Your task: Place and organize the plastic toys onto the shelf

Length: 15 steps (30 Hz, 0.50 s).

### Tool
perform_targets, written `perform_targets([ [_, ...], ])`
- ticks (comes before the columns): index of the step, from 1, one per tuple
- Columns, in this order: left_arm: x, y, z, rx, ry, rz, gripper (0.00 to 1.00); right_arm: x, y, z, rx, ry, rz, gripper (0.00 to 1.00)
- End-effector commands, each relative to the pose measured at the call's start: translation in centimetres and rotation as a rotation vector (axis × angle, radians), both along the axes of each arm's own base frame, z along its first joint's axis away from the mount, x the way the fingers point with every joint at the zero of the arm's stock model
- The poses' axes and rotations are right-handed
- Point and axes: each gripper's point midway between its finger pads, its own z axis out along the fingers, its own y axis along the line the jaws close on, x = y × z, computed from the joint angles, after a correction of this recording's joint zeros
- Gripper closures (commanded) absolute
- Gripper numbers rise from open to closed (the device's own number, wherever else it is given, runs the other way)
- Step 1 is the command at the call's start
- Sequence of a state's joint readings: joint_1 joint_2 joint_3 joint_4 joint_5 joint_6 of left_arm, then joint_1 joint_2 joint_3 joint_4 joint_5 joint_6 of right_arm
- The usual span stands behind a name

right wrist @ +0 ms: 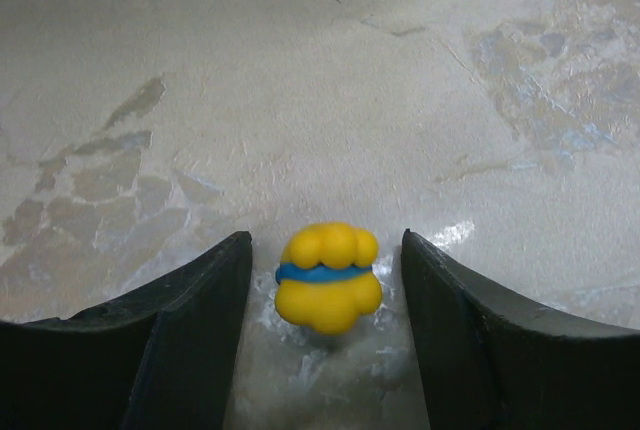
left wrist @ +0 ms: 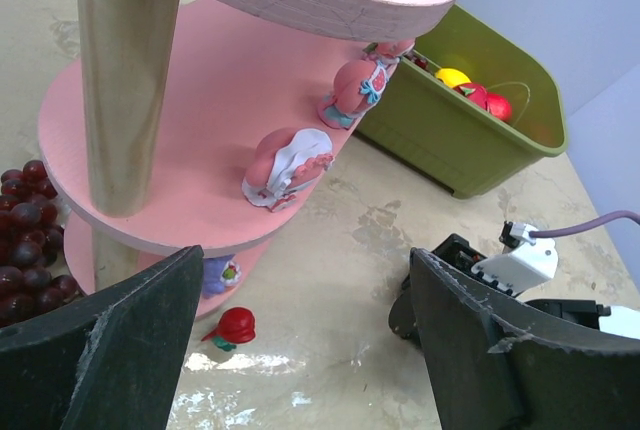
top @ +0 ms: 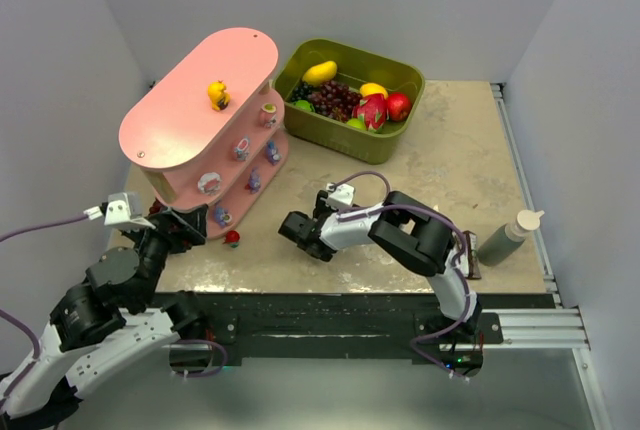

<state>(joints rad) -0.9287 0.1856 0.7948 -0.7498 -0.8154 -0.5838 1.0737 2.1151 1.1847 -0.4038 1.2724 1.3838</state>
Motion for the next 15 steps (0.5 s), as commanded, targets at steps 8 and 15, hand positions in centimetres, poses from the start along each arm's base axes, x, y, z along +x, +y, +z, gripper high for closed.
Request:
perform_targets([
  [8,0.37,0.44,0.34,-0.003,0.014,0.050,0.12,-0.86,-0.92,-5.92,-0.094,0.192,0.036,0.48],
  [15,0.26,0.61,0.41,-0.008,0.012,0.052,0.12,-0.92,-1.52,-6.18,-0.085,0.199,0.011,0.58],
])
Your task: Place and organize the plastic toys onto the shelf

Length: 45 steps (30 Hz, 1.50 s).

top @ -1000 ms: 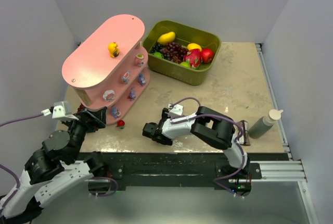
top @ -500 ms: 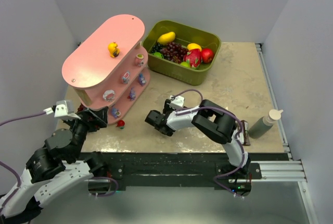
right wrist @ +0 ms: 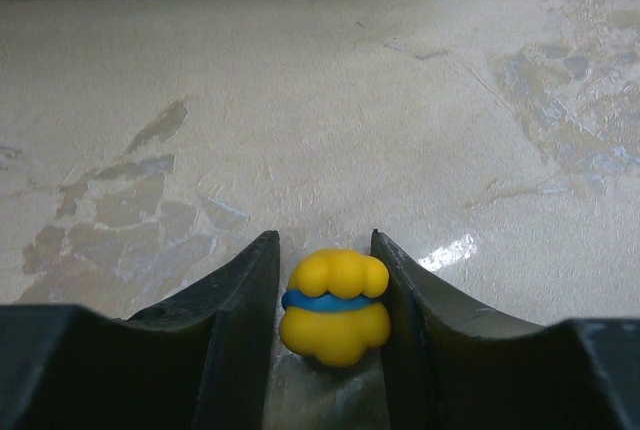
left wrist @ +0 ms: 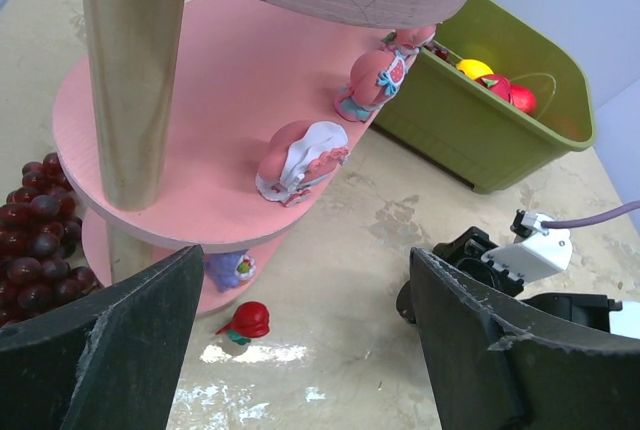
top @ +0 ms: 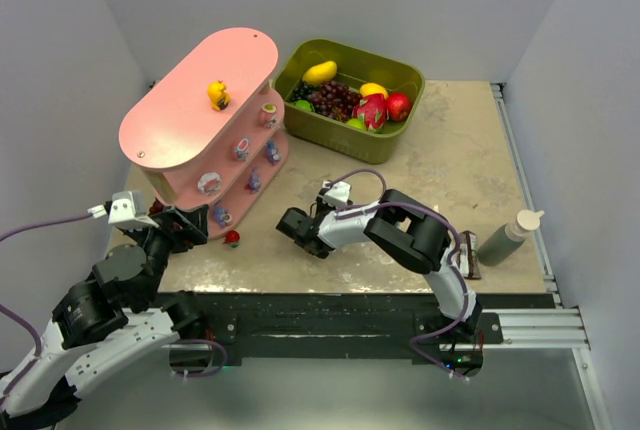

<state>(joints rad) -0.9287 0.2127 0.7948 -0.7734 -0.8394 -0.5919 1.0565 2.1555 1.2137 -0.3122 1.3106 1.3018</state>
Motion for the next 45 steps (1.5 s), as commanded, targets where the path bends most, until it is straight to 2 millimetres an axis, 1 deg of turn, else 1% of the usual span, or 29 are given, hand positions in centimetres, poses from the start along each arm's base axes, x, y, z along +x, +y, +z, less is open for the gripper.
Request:
perform_targets([
  [1,-0.1,0.5,1.1,-0.041,-0.017,0.027,0.12,-2.4,-2.1,-6.2,-0.064,0.235,0.011,0.61],
  [4,-0.1,0.6,1.2,-0.046,-0.019,0.028,0.12,-2.4,-2.3,-6.1,-0.066,0.232,0.006,0.68],
  [6,-0.2,0.7,1.2,-0.046,-0.020,0.027,0.12,-2.3,-2.4,-5.6,-0.059,0.218,0.002,0.78],
  [7,-0.2,0.7,1.4,-0.053,-0.023,0.027,0.12,-2.3,-2.6,-5.3,-0.067,0.209,0.001,0.85],
  [8,-0.2,0.8,1.5,-0.054,-0.025,0.027,0.12,-2.2,-2.8,-4.9,-0.068,0.197,0.001,1.00],
  [9,-0.3,0.8,1.5,-0.054,-0.025,0.027,0.12,-1.9,-2.3,-3.8,-0.050,0.178,0.017,1.00],
  [12,-0.3,0.8,1.6,-0.052,-0.026,0.025,0.12,-1.6,-1.9,-2.0,-0.052,0.163,0.073,1.00],
  [13,-0.3,0.9,1.6,-0.055,-0.027,0.026,0.12,-1.6,-1.7,-0.1,-0.021,0.148,0.094,1.00],
  [14,-0.4,1.0,1.7,-0.055,-0.027,0.027,0.12,-1.6,-1.2,0.5,-0.009,0.157,0.126,1.00],
  [16,-0.4,1.1,1.6,-0.053,-0.025,0.033,0.12,-1.2,0.1,4.0,0.028,0.129,0.218,1.00],
  [18,-0.4,1.5,1.6,-0.055,-0.025,0.049,0.12,-1.0,1.6,6.7,0.040,0.124,0.323,1.00],
  [19,-0.4,1.5,1.5,-0.054,-0.025,0.054,0.12,-0.8,2.4,9.4,0.064,0.093,0.362,1.00],
  [22,-0.1,1.5,1.4,-0.052,-0.034,0.063,0.12,-0.2,4.5,14.0,0.051,0.062,0.483,1.00],
  [24,0.0,1.3,1.3,-0.035,-0.029,0.064,0.12,0.2,5.5,18.6,0.057,-0.003,0.546,1.00],
  [25,0.0,1.5,1.4,-0.036,-0.027,0.070,0.12,0.2,5.8,20.2,0.056,-0.025,0.571,1.00],
  [27,-0.1,1.7,1.3,-0.033,-0.018,0.079,0.12,0.6,6.3,24.7,0.046,-0.091,0.628,1.00],
  [29,-0.3,1.9,1.5,-0.042,-0.022,0.078,0.12,0.8,6.5,28.0,0.016,-0.142,0.675,1.00],
  [30,-0.4,2.0,1.6,-0.047,-0.024,0.075,0.12,1.1,6.7,30.4,0.028,-0.184,0.694,1.00],
  [31,-0.6,2.1,1.9,-0.056,-0.029,0.068,0.12,1.0,7.5,31.5,0.025,-0.203,0.745,1.00],
  [33,-0.9,2.3,1.9,-0.062,-0.032,0.061,0.12,1.3,7.7,34.8,-0.016,-0.273,0.793,1.00],
  [34,-1.0,2.3,2.2,-0.070,-0.036,0.052,0.12,1.2,8.3,35.9,-0.004,-0.306,0.842,1.00],
  [36,-1.2,2.2,2.5,-0.083,-0.041,0.036,0.12,2.2,7.9,38.6,-0.022,-0.365,0.881,1.00],
  [38,-1.4,1.5,2.5,-0.104,-0.037,-0.002,0.12,2.6,8.5,40.2,-0.029,-0.401,0.958,1.00],
  [39,-1.4,1.2,2.4,-0.111,-0.031,-0.018,0.12,3.8,8.2,41.5,-0.027,-0.423,0.960,1.00],
  [41,-1.6,0.2,2.0,-0.145,-0.011,-0.055,0.14,4.3,9.2,42.3,-0.034,-0.429,1.045,1.00],
  [42,-1.6,-0.2,2.0,-0.160,-0.008,-0.070,0.15,5.1,8.6,44.4,-0.037,-0.469,1.050,1.00],
  [43,-1.6,-1.0,1.5,-0.167,0.004,-0.095,0.15,5.8,9.3,43.9,-0.048,-0.458,1.082,1.00],
  [44,-1.6,-1.3,1.5,-0.181,0.001,-0.107,0.15,5.7,10.1,44.2,-0.053,-0.468,1.144,1.00],
  [45,-1.5,-1.7,0.9,-0.173,0.013,-0.115,0.16,6.3,9.6,45.8,-0.053,-0.502,1.157,1.00],
])
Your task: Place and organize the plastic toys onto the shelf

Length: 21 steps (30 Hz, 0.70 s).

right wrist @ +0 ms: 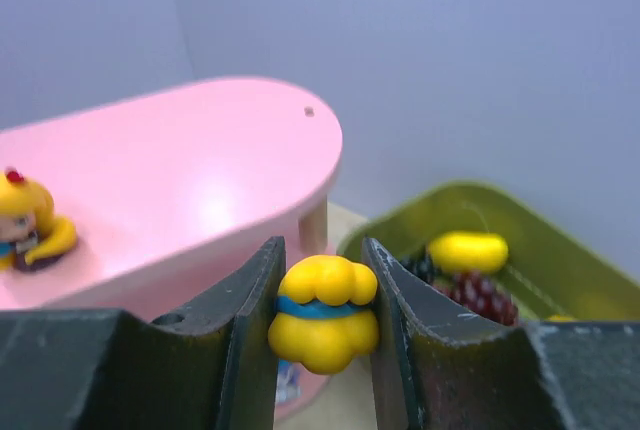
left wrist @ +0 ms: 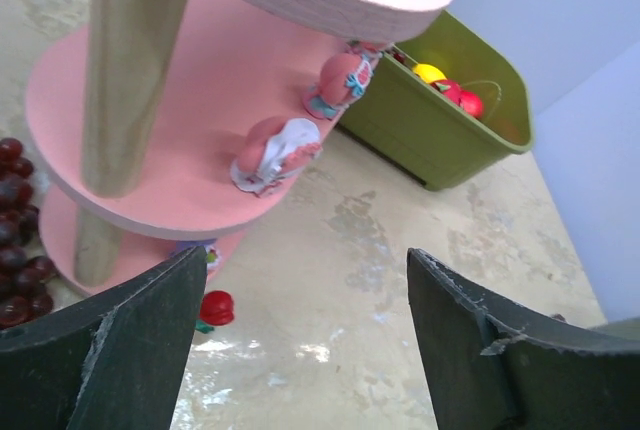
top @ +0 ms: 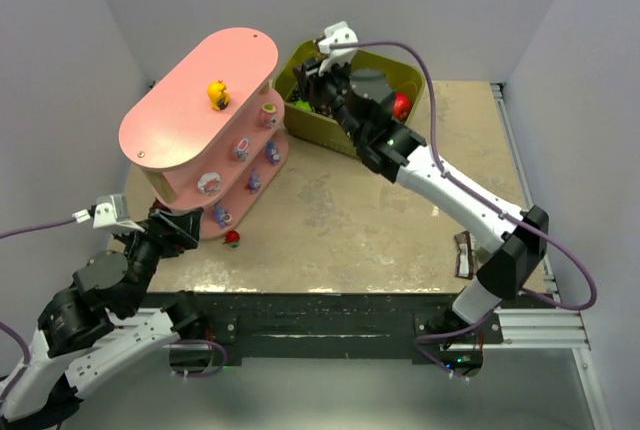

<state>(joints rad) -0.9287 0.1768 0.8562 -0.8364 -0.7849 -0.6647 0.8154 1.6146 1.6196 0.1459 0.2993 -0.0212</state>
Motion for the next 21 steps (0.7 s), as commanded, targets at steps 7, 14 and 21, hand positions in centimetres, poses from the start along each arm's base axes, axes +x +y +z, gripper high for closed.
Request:
perform_targets([
  [7,0.1,-3.9,-2.5,-0.025,0.016,-0.147,0.16,2.7,2.6,6.2,-0.042,-0.164,0.385,1.00],
  [14,-0.1,-3.2,-1.7,-0.061,-0.039,-0.137,0.15,3.2,3.5,6.6,0.024,-0.105,0.466,1.00],
  [21,0.0,-3.3,-2.1,-0.055,-0.033,-0.136,0.15,3.5,4.6,6.3,0.064,-0.065,0.515,1.00],
])
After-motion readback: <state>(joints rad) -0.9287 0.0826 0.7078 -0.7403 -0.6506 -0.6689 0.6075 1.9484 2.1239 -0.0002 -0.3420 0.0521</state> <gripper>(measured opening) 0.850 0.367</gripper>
